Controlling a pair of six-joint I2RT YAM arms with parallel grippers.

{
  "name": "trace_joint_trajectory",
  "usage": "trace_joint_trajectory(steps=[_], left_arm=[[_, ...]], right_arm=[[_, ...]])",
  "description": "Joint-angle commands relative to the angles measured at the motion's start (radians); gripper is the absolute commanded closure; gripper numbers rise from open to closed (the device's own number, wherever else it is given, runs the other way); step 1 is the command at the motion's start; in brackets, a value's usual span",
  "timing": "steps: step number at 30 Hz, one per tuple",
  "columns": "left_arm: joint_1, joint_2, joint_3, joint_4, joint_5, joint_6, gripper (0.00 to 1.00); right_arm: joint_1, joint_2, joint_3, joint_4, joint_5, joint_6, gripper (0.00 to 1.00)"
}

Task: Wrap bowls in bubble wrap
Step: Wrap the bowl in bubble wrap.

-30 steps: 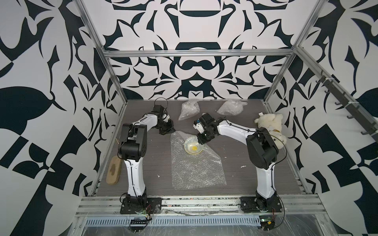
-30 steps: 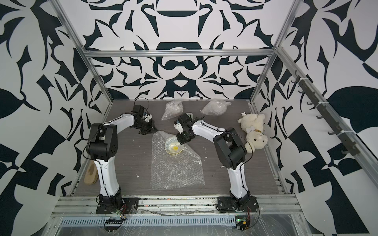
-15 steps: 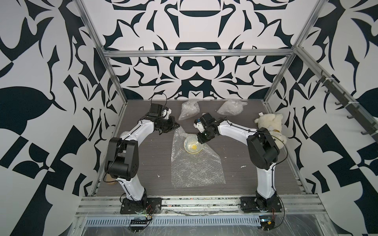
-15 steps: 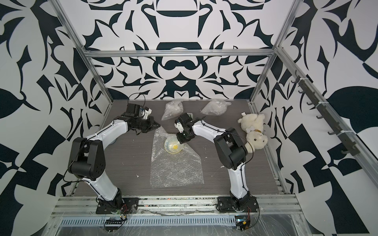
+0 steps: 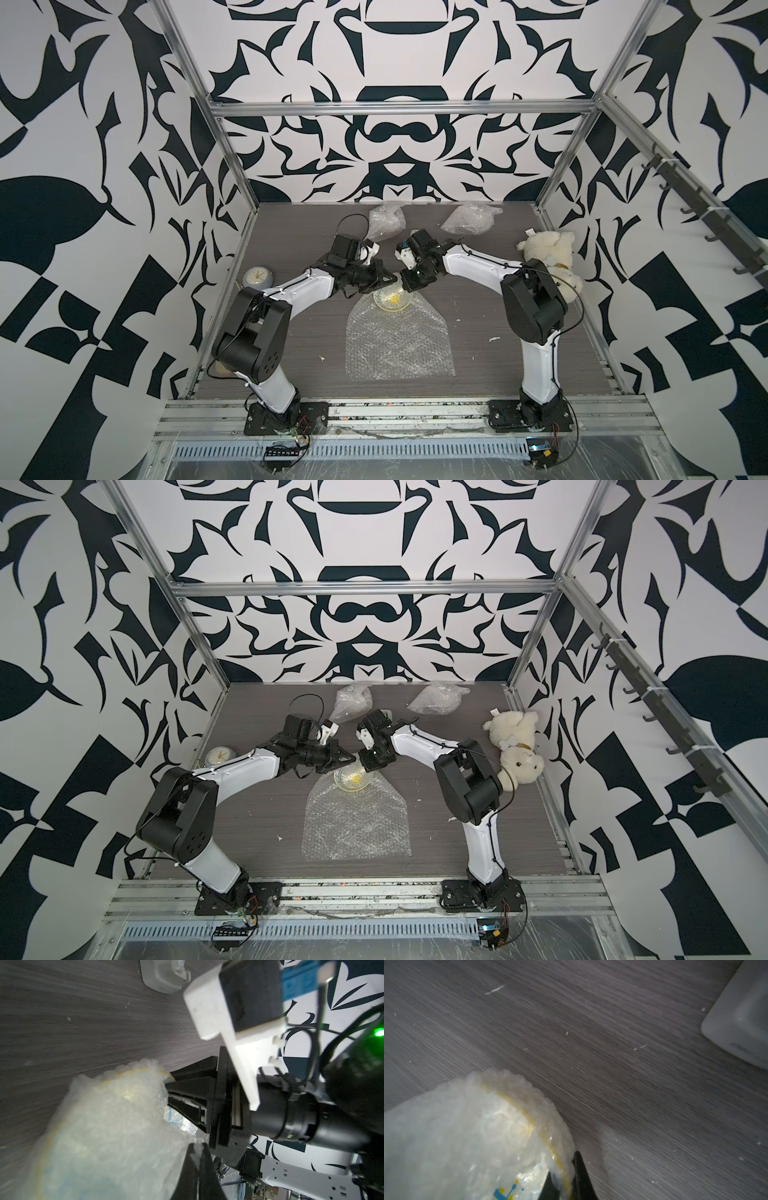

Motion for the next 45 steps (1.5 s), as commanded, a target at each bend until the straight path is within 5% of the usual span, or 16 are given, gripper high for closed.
trace_joint_trajectory(steps=[1, 13, 20, 26, 34, 38, 45], left_arm=[[-0.047, 0.037, -0.055, 0.101, -0.008, -0.065, 1.00], [-0.081, 0.163, -0.128, 0.170, -0.051, -0.089, 1.00], [-0.081, 0.177, -0.072, 0.032, -0.101, -0.012, 1.00], [-0.081, 0.185, -0.059, 0.018, -0.100, -0.001, 1.00], [-0.081, 0.179, -0.044, -0.002, -0.106, 0.006, 1.00], [-0.081, 0.178, -0.039, -0.009, -0.107, 0.008, 1.00], [-0.082, 0.173, -0.035, -0.020, -0.111, 0.011, 0.99]], right_arm=[[-0.011, 0.017, -0.015, 0.042, 0.010, 0.037, 1.00], [-0.013, 0.001, -0.023, 0.053, -0.026, 0.061, 0.99], [-0.031, -0.070, -0.066, 0.059, -0.101, 0.050, 0.63], [-0.060, -0.128, -0.098, 0.071, -0.194, 0.034, 0.46], [-0.080, -0.168, -0.083, 0.090, -0.239, 0.034, 0.38], [-0.077, -0.102, -0.037, 0.078, -0.230, 0.028, 0.21], [-0.062, 0.002, 0.021, 0.077, -0.206, 0.030, 0.18]])
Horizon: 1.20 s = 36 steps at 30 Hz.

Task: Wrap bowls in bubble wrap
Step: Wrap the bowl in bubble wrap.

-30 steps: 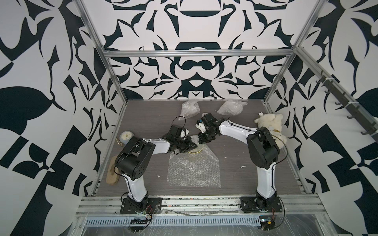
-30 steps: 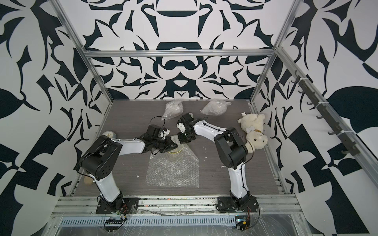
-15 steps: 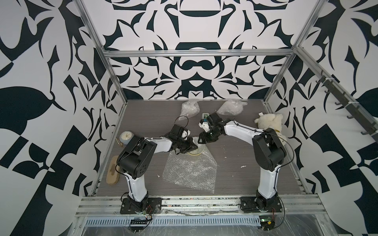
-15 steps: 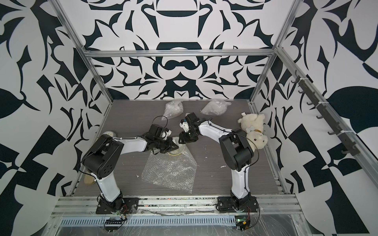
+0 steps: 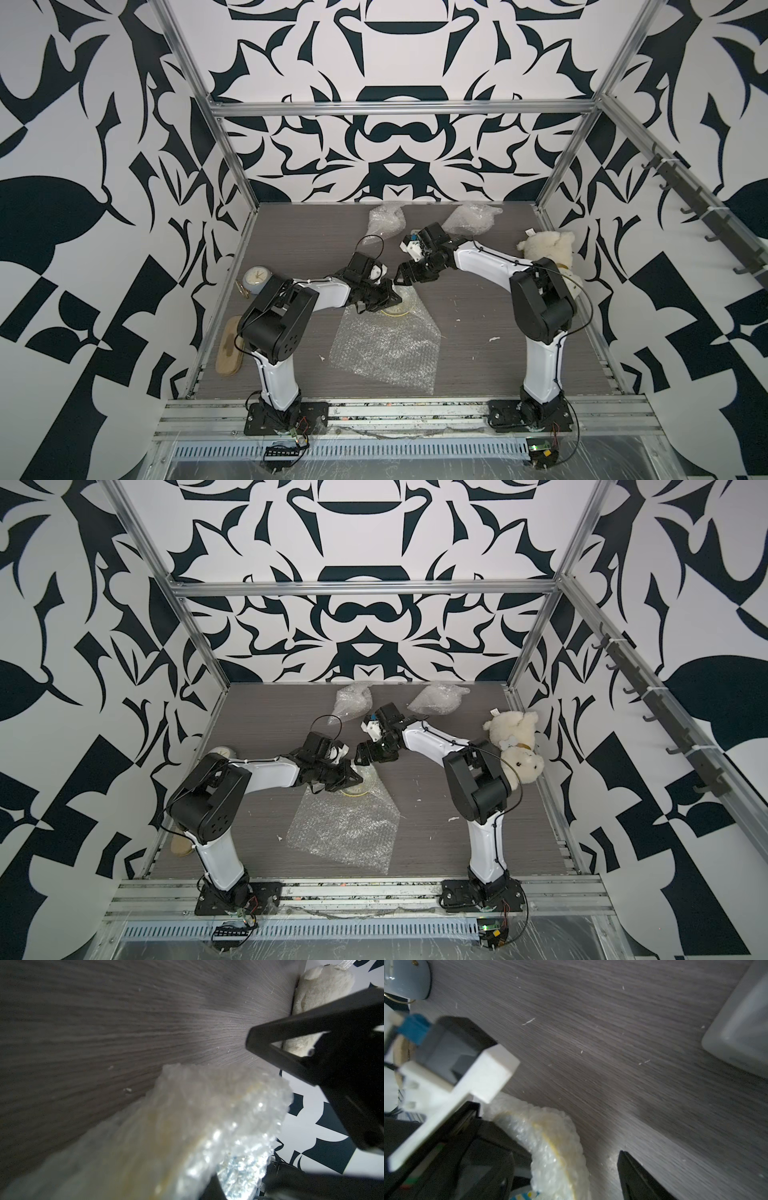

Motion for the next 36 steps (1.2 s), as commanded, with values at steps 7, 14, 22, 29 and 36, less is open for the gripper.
trace_joint_trajectory(steps=[7, 14, 22, 29, 36], left_arm=[[-0.007, 0.022, 0.013, -0.077, -0.019, 0.023, 0.99], [-0.007, -0.016, 0.017, -0.117, -0.060, 0.041, 0.91], [-0.005, -0.115, -0.008, -0.184, -0.208, 0.038, 0.58], [0.046, -0.281, -0.105, -0.191, -0.330, -0.006, 0.49], [0.170, -0.478, -0.238, -0.257, -0.435, -0.039, 0.39]], right_arm=[[0.028, 0.050, 0.042, -0.010, -0.014, -0.009, 0.20], [0.028, 0.070, 0.018, -0.032, 0.040, -0.033, 0.48], [0.027, 0.027, -0.029, 0.020, 0.059, -0.038, 0.73], [0.026, -0.010, -0.098, 0.108, 0.069, -0.040, 0.86], [0.012, -0.071, -0.187, 0.230, 0.105, -0.023, 0.93]])
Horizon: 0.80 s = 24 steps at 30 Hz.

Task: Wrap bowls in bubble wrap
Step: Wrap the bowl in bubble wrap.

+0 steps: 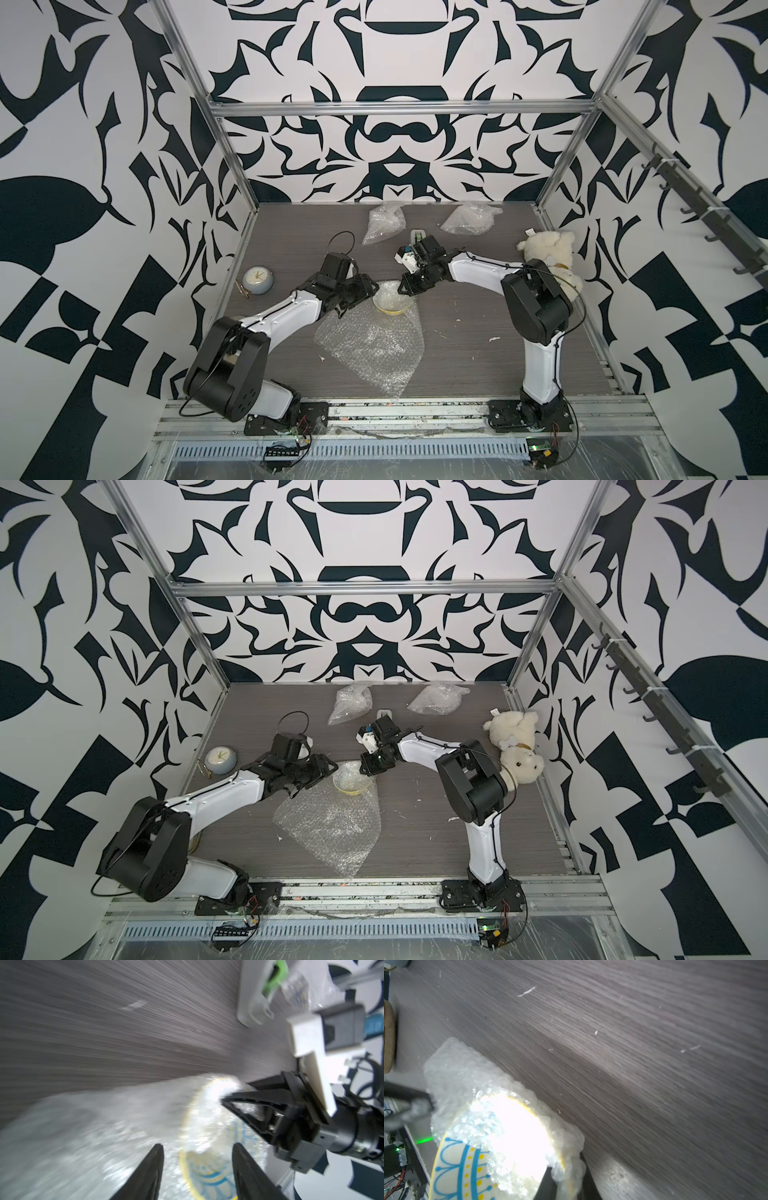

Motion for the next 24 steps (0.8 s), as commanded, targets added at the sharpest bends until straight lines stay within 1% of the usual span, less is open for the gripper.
trace_joint_trajectory(steps=[1, 6, 9, 13, 16, 18, 21, 24], left_arm=[[0.067, -0.069, -0.063, -0.111, -0.089, -0.015, 0.38], [0.204, -0.158, -0.136, -0.222, -0.112, 0.001, 0.32], [0.268, -0.159, -0.163, -0.275, -0.118, 0.025, 0.30], [0.284, -0.143, -0.163, -0.318, -0.146, 0.050, 0.30], [0.284, -0.131, -0.147, -0.380, -0.193, 0.045, 0.31], [0.284, -0.084, -0.144, -0.376, -0.199, 0.045, 0.32], [0.280, -0.048, -0.162, -0.297, -0.118, 0.035, 0.38], [0.271, -0.009, -0.167, -0.242, -0.073, 0.030, 0.43]], right_arm=[[-0.020, -0.047, -0.041, 0.070, 0.086, 0.011, 0.94], [-0.026, -0.087, -0.085, 0.126, 0.132, 0.019, 0.97], [-0.027, -0.085, -0.081, 0.121, 0.132, 0.017, 0.97], [-0.028, -0.073, -0.075, 0.114, 0.117, 0.016, 0.97], [-0.028, -0.076, -0.075, 0.117, 0.116, 0.018, 0.97], [-0.028, -0.076, -0.072, 0.115, 0.117, 0.018, 0.97], [-0.027, -0.075, -0.071, 0.116, 0.121, 0.018, 0.97], [-0.027, -0.071, -0.071, 0.114, 0.119, 0.019, 0.97]])
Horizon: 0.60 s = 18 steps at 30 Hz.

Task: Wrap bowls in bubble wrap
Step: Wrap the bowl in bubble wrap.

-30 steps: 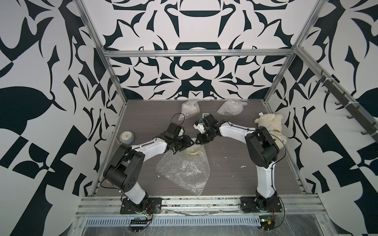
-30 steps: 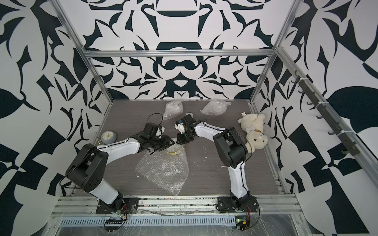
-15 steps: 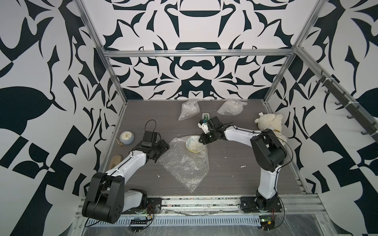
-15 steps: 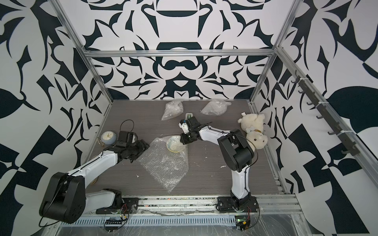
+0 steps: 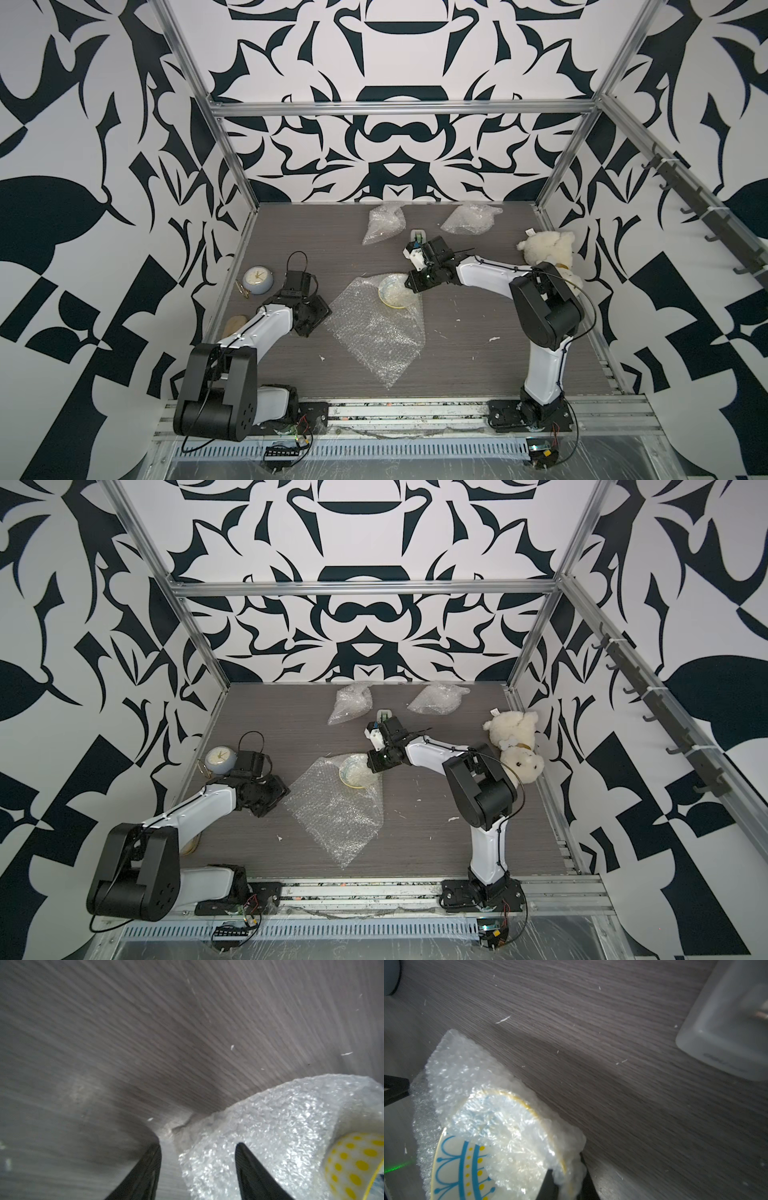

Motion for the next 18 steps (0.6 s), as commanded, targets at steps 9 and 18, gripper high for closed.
trace_joint_trajectory(steps=[9, 18], left_arm=[[-0.014, 0.123, -0.009, 0.149, 0.138, 0.018, 0.86], [-0.171, -0.014, 0.171, 0.090, 0.067, 0.017, 0.96]], right_arm=[[-0.004, -0.020, 0.006, 0.004, 0.023, 0.001, 0.98], [0.000, -0.020, -0.003, 0.025, 0.022, 0.007, 1.00]])
